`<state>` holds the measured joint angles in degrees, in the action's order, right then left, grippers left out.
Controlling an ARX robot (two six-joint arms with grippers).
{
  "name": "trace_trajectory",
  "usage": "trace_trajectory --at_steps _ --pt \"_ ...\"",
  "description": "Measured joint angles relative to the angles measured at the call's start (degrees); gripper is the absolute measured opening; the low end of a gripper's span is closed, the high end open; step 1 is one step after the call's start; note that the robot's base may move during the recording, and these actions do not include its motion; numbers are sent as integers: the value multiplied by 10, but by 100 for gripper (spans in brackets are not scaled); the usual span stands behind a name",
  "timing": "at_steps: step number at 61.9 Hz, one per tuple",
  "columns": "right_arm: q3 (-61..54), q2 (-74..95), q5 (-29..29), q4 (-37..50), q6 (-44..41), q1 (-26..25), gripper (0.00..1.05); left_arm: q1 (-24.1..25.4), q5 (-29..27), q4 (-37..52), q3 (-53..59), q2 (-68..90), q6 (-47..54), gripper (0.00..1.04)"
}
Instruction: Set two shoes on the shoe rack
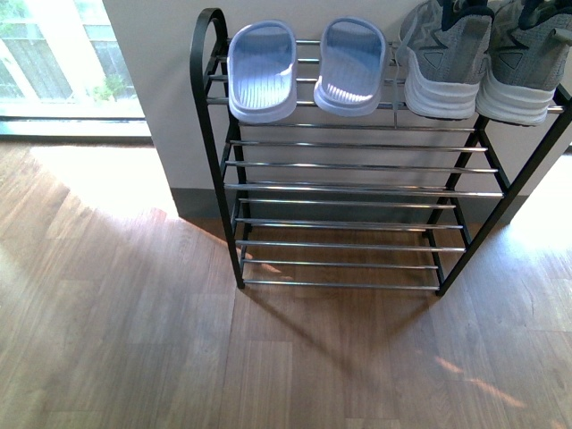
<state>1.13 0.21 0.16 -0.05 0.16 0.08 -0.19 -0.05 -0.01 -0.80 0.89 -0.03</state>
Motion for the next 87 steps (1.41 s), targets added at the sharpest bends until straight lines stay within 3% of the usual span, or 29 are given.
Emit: trace_trajectory --at_steps 14,20,87 --pt "0 0 0 0 0 0 96 0 0 0 0 0 0 71" --pt "0 0 0 0 0 0 96 0 0 0 0 0 0 97" --pt "0 0 0 0 0 0 96 0 0 0 0 0 0 95"
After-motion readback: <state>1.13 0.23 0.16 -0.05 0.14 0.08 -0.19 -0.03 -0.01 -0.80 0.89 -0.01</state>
